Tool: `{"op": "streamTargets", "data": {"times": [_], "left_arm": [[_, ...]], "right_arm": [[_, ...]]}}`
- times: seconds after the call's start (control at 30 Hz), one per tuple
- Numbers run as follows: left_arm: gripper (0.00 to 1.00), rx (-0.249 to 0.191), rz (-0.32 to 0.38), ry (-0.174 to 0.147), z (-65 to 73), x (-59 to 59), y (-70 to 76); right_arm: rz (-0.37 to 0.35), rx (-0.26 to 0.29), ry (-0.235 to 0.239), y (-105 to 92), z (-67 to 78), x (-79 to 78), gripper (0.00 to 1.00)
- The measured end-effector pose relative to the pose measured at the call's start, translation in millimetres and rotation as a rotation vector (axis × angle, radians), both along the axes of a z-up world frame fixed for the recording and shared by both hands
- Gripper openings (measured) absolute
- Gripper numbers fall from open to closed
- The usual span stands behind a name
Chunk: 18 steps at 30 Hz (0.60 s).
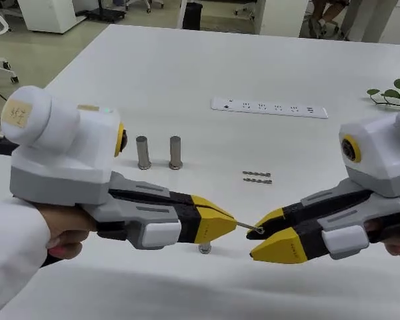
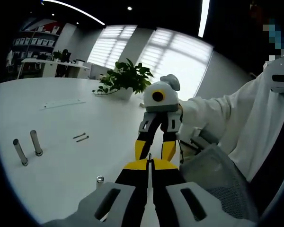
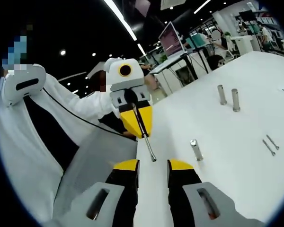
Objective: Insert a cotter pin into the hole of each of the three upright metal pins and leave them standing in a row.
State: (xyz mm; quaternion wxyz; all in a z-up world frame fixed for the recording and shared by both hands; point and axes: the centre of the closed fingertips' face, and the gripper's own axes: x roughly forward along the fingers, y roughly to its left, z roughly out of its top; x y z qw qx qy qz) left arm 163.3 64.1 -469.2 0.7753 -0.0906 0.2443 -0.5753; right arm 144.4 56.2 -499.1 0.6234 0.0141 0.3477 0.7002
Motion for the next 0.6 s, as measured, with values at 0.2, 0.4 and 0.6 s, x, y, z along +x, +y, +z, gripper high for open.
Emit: {"op": "streamTargets", "data": {"times": [0.2, 0.4, 0.6], "left_arm": [[0.0, 0.01, -0.024, -0.023, -0.7, -2.9, -3.1], [0.0, 0.018, -0.036, -0.015, -4.6, -4.0, -3.4], [0.0, 0.031, -0.057, -0.012, -7.3, -7.8, -3.8]], "right_arm": [[0.02, 0.004, 0.014, 1.3, -1.0, -3.1, 0.13], [0.054, -0.009, 0.007, 1.0, -3.2, -7.6, 0.11], [0.05, 0.0, 0.012, 0.1, -3.9, -7.2, 0.05]]}}
